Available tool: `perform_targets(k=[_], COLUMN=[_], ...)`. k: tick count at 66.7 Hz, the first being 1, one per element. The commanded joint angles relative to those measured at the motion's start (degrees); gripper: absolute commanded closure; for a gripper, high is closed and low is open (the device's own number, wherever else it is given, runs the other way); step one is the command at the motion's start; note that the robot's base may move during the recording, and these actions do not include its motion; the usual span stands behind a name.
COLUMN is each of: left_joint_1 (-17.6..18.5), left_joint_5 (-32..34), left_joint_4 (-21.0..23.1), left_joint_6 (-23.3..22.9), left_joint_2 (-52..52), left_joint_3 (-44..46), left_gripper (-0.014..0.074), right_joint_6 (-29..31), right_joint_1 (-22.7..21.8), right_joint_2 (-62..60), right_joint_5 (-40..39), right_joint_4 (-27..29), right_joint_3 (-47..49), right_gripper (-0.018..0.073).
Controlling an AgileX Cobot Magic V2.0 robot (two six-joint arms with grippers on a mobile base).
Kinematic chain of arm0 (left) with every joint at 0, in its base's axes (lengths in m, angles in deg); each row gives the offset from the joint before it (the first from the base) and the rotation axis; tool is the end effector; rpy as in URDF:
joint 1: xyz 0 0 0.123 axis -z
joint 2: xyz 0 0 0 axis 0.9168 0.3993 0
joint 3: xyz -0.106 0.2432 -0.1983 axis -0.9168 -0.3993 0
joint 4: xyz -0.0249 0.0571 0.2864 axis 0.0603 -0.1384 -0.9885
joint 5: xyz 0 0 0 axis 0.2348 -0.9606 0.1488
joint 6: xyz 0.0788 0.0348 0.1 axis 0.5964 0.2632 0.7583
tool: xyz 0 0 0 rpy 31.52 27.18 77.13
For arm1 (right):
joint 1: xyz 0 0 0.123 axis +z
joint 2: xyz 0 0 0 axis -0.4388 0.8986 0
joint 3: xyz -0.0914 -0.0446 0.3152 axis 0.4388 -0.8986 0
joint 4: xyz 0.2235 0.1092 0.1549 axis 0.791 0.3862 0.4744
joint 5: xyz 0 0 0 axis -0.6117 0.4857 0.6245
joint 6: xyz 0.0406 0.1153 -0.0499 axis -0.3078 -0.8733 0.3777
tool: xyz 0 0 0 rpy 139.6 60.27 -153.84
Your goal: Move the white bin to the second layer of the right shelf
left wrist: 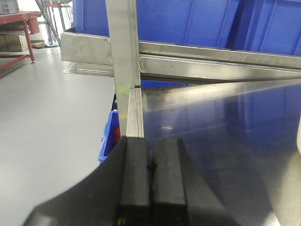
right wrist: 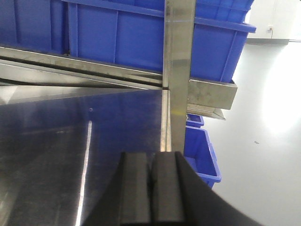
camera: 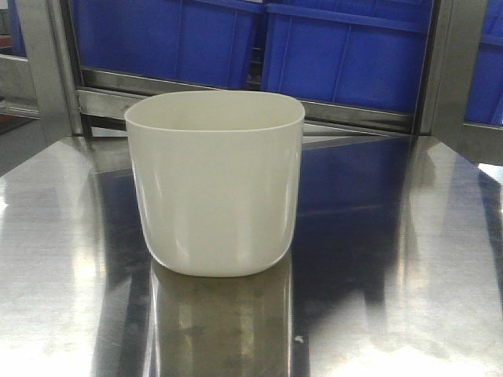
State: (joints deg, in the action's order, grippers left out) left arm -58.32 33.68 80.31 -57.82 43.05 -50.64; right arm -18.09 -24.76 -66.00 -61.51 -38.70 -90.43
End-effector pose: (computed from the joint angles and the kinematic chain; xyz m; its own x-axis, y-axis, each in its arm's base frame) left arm 0.0915 -0.0131 0.1965 -0.0449 0.0220 -0.9987 0.1425 0.9897 0.0154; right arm 0.0932 0.0034 0.1943 -0.0168 0.0424 -0.9990 -0.0309 0.9986 0.0430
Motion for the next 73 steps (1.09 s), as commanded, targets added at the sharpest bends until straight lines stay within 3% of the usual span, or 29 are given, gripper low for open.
perform_targets(k=[1, 62, 73], left_joint_1=[0.20, 0.20, 0.20], left_joint_5=[4.98, 4.98, 4.98], left_joint_4=[0.00, 0.00, 0.00], left_joint_6=[-0.17, -0.17, -0.17], left_joint_2=[-0.87, -0.87, -0.87], left_joint_3=[-2.11, -2.11, -2.11], left_gripper=[0.0512, 0.0512, 0.0512], right_joint_6=[0.38, 0.38, 0.38], right_joint_1=[-0.20, -0.20, -0.19], right_joint_2=[-1.14, -1.14, -0.90], right_joint_5=[-4.81, -5.68, 1.40], right_joint_4=[0.09, 0.05, 0.05], right_joint_3=[0.89, 1.15, 5.84], right_gripper=[0.0511, 0.0511, 0.0511])
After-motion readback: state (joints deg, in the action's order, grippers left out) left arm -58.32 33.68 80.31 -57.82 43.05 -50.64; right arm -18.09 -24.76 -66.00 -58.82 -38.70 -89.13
